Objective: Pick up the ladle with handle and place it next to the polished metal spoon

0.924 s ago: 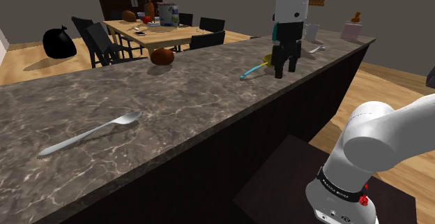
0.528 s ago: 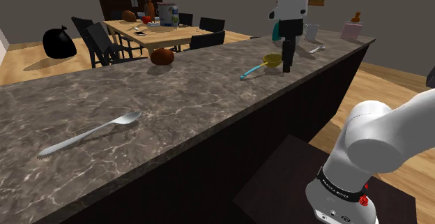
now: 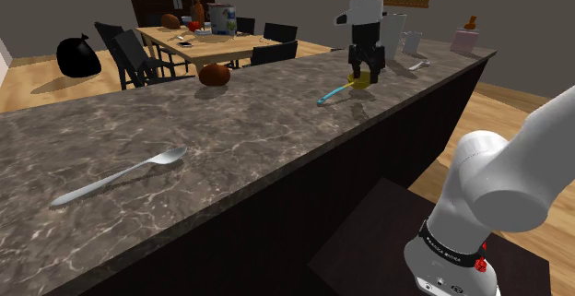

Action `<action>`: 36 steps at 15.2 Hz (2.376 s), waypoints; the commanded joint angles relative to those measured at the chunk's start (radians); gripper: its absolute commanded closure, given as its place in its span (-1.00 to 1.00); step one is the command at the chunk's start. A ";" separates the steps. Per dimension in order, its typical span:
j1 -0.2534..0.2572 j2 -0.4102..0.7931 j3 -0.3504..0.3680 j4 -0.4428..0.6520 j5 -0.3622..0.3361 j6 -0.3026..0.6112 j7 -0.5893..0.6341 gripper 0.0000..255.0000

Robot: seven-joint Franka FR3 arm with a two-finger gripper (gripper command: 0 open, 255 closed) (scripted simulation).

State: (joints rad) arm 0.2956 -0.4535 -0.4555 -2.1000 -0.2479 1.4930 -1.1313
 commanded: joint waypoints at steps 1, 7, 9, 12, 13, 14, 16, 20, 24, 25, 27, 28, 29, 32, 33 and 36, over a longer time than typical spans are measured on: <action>0.050 0.071 -0.051 0.059 -0.005 0.023 -0.212 -1.00; 0.098 0.151 -0.105 0.084 0.003 0.088 -0.443 -1.00; 0.095 0.144 -0.107 0.053 -0.001 0.114 -0.440 -1.00; 0.092 0.138 -0.111 0.014 -0.007 0.147 -0.436 -1.00; 0.092 0.137 -0.111 0.014 -0.007 0.147 -0.436 -1.00; 0.092 0.138 -0.111 0.014 -0.007 0.147 -0.436 -1.00; 0.092 0.138 -0.111 0.014 -0.007 0.147 -0.436 -1.00; 0.092 0.138 -0.111 0.014 -0.007 0.147 -0.436 1.00; 0.092 0.137 -0.110 0.013 -0.007 0.147 -0.435 1.00; 0.092 0.137 -0.110 0.013 -0.007 0.147 -0.435 1.00; 0.092 0.137 -0.110 0.012 -0.007 0.148 -0.435 1.00; 0.092 0.137 -0.110 0.013 -0.007 0.147 -0.435 1.00; 0.092 0.138 -0.111 0.014 -0.007 0.147 -0.436 1.00; 0.093 0.136 -0.106 0.053 -0.005 0.107 -0.440 1.00; 0.094 0.136 -0.104 0.066 -0.004 0.094 -0.441 1.00; 0.096 0.138 -0.100 0.107 -0.001 0.054 -0.445 1.00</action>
State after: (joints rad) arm 0.3911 -0.3127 -0.5581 -2.0034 -0.2486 1.5604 -1.5773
